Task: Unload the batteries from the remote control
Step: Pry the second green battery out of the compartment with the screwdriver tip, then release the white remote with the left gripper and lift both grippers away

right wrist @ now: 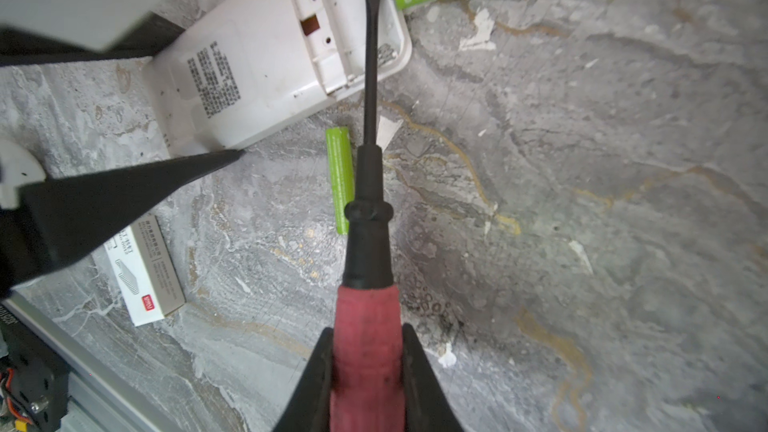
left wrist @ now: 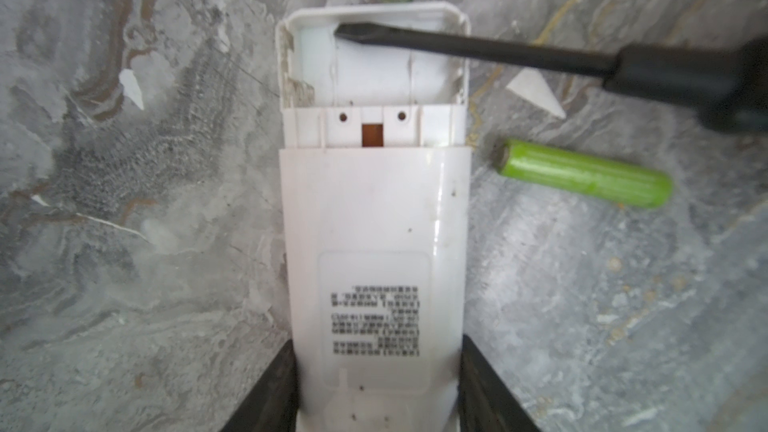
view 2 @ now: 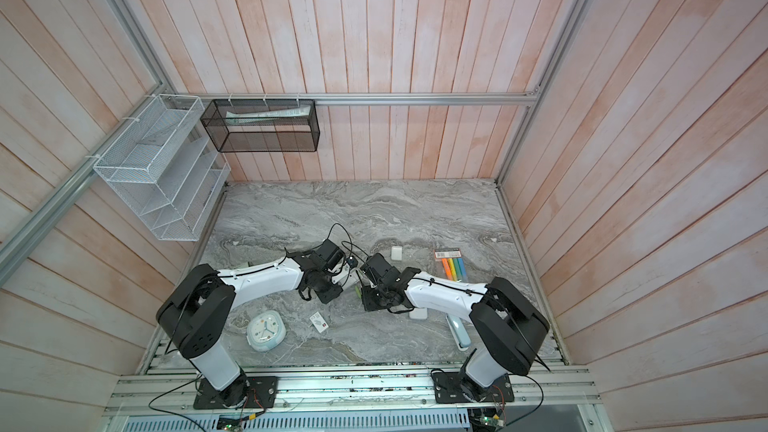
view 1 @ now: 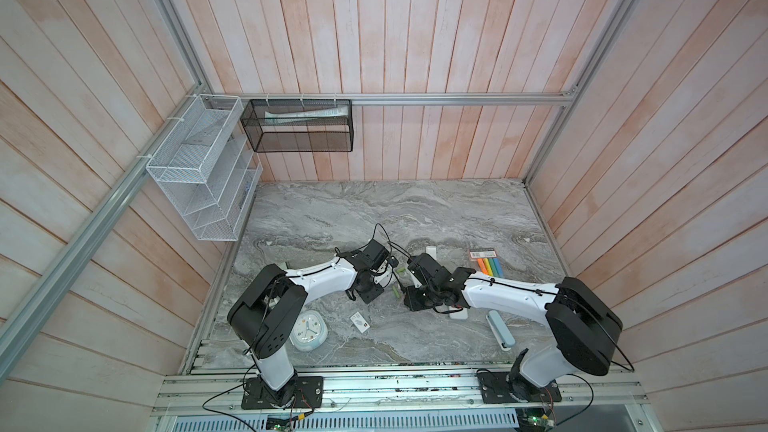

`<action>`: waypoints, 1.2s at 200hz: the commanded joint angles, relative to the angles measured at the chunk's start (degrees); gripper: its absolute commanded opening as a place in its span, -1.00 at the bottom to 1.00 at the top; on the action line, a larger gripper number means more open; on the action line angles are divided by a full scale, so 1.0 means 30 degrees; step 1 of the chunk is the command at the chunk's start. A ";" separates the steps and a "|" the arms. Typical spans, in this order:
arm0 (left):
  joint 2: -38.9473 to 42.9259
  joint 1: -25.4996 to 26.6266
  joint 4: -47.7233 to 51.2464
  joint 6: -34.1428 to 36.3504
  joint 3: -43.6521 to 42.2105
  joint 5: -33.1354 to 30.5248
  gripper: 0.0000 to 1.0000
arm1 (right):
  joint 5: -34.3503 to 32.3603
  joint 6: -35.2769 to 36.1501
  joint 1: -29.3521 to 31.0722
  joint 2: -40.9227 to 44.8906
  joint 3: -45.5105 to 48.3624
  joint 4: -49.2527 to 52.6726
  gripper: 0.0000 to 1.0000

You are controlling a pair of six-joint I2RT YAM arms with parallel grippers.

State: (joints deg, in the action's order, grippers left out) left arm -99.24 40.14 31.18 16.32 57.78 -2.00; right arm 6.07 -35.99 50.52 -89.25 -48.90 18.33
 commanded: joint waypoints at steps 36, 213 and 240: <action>-0.0235 -0.1134 0.0244 -0.0542 -0.0237 -0.0761 -0.10 | -0.0338 0.0082 -0.0229 0.0414 0.0646 -0.0492 -1.00; 0.0517 -0.5206 -0.1371 -0.2656 -0.2122 -0.2348 0.14 | -0.2421 0.0834 -0.2662 0.3442 0.3718 -0.1206 -1.00; 0.0625 -0.5206 -0.1500 -0.2714 -0.2150 -0.2117 0.21 | -0.2843 0.0980 -0.2747 0.3530 0.3679 -0.1276 -1.00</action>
State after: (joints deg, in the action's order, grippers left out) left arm -96.73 24.84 25.45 8.62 53.36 -7.51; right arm -0.32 -34.20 42.76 -78.96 -38.13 15.99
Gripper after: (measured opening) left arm 0.597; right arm 0.233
